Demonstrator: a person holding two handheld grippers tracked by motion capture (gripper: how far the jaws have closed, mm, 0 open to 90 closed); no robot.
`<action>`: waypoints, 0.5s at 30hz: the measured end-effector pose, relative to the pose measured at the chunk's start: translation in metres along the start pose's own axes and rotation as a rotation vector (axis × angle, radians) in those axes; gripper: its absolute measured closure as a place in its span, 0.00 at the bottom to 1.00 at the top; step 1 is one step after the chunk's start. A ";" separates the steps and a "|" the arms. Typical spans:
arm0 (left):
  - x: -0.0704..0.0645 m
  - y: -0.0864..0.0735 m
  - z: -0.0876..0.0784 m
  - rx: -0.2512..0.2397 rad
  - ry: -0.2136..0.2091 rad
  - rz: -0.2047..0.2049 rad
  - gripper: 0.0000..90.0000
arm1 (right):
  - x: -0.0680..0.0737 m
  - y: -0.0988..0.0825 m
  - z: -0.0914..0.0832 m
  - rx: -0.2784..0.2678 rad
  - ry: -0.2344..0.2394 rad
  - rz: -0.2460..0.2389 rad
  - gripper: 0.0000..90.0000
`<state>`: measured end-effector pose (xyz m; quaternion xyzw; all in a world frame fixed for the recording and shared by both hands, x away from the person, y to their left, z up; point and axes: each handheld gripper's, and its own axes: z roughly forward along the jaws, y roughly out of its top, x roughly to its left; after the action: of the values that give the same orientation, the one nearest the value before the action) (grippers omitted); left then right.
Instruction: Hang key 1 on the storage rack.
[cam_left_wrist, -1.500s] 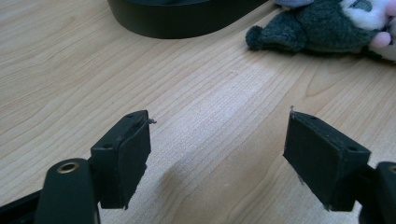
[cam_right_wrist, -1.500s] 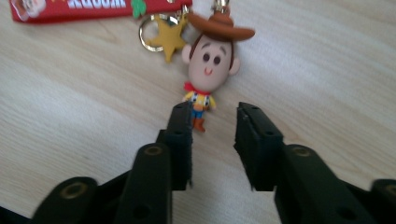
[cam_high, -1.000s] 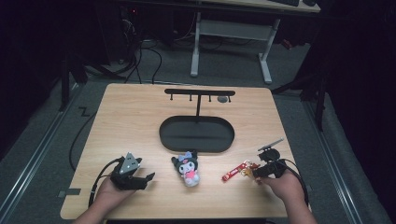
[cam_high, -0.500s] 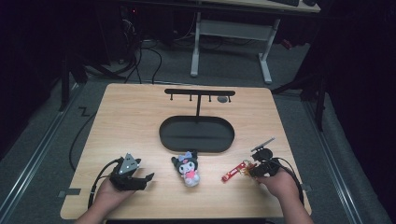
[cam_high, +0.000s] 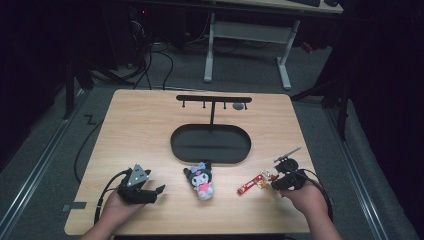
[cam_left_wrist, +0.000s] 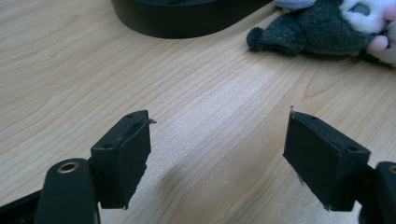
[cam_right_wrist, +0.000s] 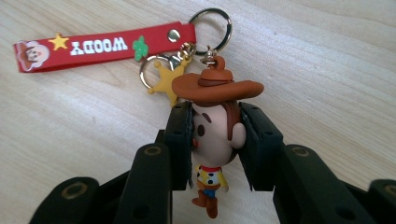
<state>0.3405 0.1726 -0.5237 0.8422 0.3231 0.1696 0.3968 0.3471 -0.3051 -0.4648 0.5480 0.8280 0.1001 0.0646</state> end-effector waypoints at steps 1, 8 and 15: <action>0.000 0.000 0.000 -0.001 0.001 0.000 0.26 | 0.001 0.000 -0.002 -0.004 -0.002 -0.002 0.75; 0.002 -0.001 0.000 -0.005 0.001 -0.004 0.26 | 0.005 0.001 -0.022 -0.019 0.001 -0.015 0.75; 0.002 0.000 0.001 -0.003 0.001 -0.001 0.26 | 0.009 0.006 -0.044 -0.026 -0.009 -0.025 0.75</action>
<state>0.3419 0.1734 -0.5241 0.8414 0.3235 0.1704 0.3979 0.3396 -0.2981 -0.4207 0.5370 0.8332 0.1078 0.0766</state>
